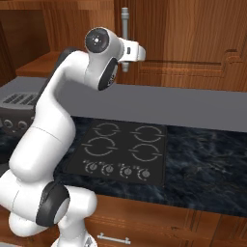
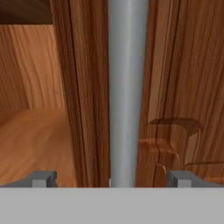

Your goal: Retrieve the tupperware from the cabinet, then place the raw meat into the tupperware to avoid contamination.

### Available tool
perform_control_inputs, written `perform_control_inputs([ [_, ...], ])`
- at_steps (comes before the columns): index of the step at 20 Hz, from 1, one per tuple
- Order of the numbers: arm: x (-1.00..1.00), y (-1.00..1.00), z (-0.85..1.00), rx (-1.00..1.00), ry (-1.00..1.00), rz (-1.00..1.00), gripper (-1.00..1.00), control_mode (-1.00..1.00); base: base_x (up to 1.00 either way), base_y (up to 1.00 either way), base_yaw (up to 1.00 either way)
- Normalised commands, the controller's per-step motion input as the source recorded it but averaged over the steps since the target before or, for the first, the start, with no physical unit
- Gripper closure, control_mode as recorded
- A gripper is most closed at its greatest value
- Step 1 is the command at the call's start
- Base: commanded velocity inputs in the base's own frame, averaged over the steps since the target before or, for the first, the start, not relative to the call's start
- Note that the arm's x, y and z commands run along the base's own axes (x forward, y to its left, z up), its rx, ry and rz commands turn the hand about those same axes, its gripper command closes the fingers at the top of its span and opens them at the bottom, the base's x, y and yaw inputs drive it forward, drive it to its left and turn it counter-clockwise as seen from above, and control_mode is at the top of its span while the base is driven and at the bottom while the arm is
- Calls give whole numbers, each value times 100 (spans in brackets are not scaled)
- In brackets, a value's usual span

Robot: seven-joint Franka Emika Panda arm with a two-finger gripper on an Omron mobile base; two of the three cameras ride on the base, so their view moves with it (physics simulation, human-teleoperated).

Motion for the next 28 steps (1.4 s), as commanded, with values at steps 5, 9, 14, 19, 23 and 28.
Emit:
perform_control_inputs([
  [5,60,-22,-19,0,-1,5,-100,-100,0,0,0],
  [9,55,-11,-15,0,-2,5,-100,-100,0,0,0],
  [14,51,-3,-12,0,-1,4,100,-100,0,0,0],
  [19,27,3,-2,0,-1,1,100,-100,0,0,0],
  [23,-4,-2,-3,0,12,-2,100,-100,0,0,0],
  [28,-26,-9,0,0,25,-4,100,-100,0,0,0],
])
